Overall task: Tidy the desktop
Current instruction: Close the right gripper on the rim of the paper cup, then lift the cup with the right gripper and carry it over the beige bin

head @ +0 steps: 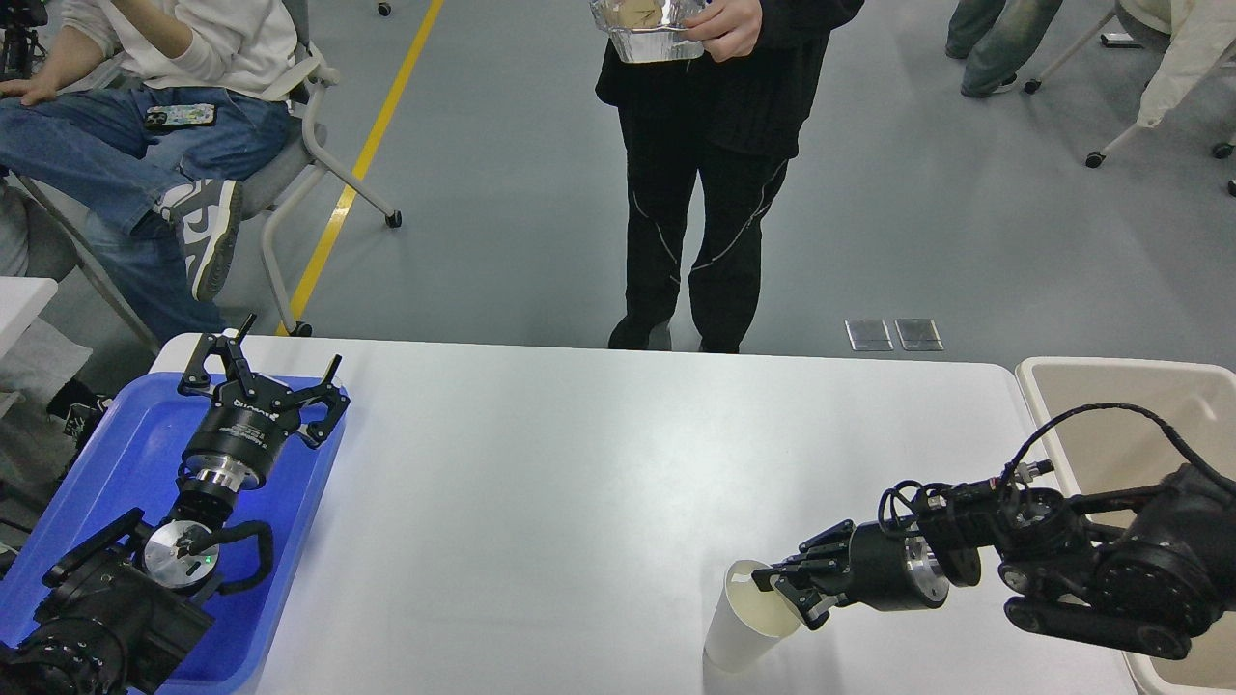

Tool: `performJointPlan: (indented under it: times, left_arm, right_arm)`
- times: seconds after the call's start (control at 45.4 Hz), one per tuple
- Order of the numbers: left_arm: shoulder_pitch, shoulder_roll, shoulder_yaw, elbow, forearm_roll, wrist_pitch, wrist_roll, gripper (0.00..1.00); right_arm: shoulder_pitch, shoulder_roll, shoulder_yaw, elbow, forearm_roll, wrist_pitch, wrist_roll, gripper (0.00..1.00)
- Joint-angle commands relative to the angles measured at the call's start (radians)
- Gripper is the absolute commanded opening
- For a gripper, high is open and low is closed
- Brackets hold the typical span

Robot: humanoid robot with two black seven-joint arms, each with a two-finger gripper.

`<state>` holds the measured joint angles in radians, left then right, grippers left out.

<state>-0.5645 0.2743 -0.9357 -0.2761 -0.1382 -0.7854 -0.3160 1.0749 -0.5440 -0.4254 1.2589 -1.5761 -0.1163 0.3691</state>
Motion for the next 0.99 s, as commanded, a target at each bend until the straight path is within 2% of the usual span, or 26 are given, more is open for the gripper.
performJointPlan:
  times: [0.0, 0.264, 0.484, 0.969]
  left_arm:
    - [0.0, 0.0, 0.0, 0.0, 0.0, 0.0, 0.0, 1.0]
    - [0.0, 0.0, 0.0, 0.0, 0.0, 0.0, 0.0, 1.0]
    - [0.0, 0.0, 0.0, 0.0, 0.0, 0.0, 0.0, 1.0]
    - [0.0, 0.0, 0.0, 0.0, 0.0, 0.0, 0.0, 1.0]
  right_arm:
    - [0.008, -0.005, -0.003, 0.004, 0.022, 0.012, 0.001, 0.0]
    - [0.08, -0.037, -0.001, 0.014, 0.057, 0.047, -0.001, 0.0]
    - [0.229, -0.103, -0.01, 0.073, 0.119, 0.089, -0.001, 0.0]
    - [0.516, -0.252, 0.007, 0.166, 0.209, 0.36, -0.001, 0.0]
